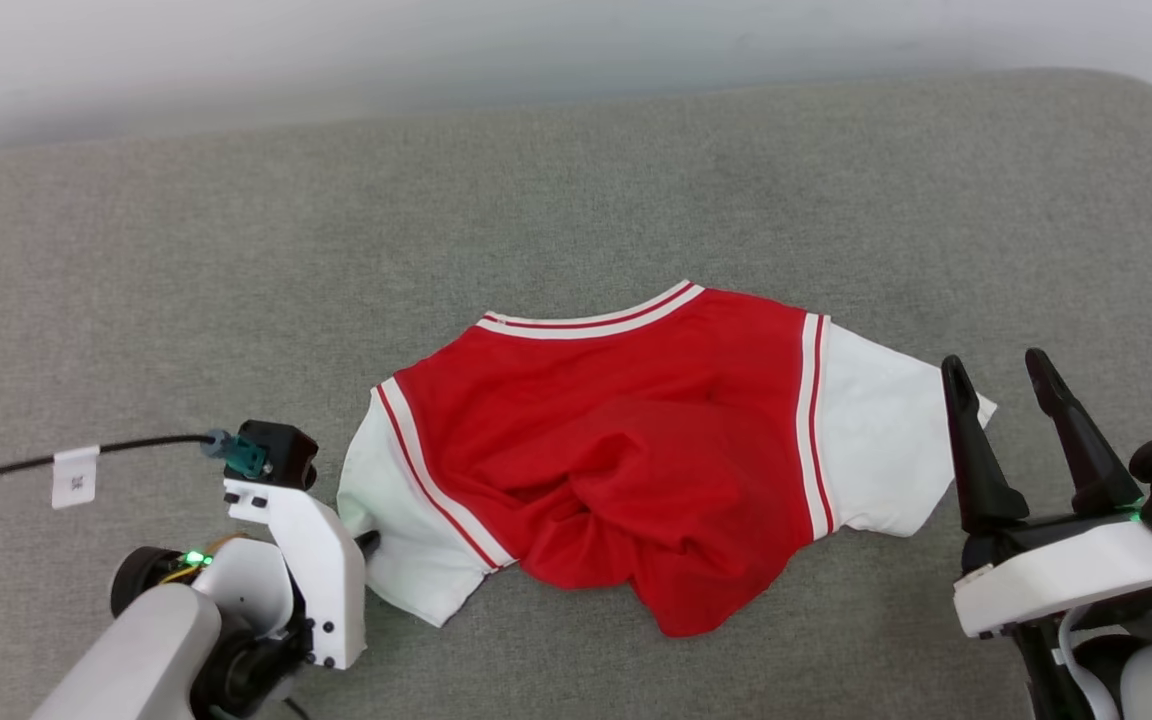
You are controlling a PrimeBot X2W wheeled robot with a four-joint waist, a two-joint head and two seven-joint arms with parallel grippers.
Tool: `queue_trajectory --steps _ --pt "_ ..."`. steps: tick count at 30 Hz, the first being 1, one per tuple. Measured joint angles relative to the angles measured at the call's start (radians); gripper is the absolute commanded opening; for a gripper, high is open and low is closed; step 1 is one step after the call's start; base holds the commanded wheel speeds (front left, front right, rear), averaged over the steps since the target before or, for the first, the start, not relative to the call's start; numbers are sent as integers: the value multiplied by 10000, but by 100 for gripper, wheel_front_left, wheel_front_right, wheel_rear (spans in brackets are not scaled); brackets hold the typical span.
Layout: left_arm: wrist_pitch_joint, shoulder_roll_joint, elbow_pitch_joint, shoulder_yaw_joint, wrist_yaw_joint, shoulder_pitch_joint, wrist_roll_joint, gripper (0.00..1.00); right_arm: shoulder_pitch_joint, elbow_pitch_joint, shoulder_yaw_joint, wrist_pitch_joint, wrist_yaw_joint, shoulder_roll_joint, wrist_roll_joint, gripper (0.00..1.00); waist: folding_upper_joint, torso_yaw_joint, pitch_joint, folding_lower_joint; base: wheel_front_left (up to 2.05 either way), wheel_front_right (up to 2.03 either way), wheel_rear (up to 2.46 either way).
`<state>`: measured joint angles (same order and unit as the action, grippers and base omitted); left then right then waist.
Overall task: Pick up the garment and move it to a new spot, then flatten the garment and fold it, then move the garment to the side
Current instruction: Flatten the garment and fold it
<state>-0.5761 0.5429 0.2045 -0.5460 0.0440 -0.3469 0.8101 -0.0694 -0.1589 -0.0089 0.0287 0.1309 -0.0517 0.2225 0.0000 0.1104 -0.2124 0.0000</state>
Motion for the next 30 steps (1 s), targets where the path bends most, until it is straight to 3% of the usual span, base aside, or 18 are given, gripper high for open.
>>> queue_trajectory --steps 7,13,20,30 --pt "1697 -182 -965 583 568 578 -280 0 74 851 -1030 1099 0 -102 514 100 0 -321 415 0 0 0 0" --pt "2192 -174 -2067 677 940 876 -556 0 -580 2736 -2040 2989 0 -926 1430 100 0 -589 440 0 0 0 0" --pt "2178 -173 -3045 518 1151 503 -1034 0 -2308 4855 -1908 5540 0 -2096 2266 100 0 -871 -67 0 0 0 0" --pt "2155 -267 -3289 341 1147 -63 -1300 0 -4243 6638 -1131 7108 -2 -2504 2359 100 0 -1286 -999 1 0 0 0"
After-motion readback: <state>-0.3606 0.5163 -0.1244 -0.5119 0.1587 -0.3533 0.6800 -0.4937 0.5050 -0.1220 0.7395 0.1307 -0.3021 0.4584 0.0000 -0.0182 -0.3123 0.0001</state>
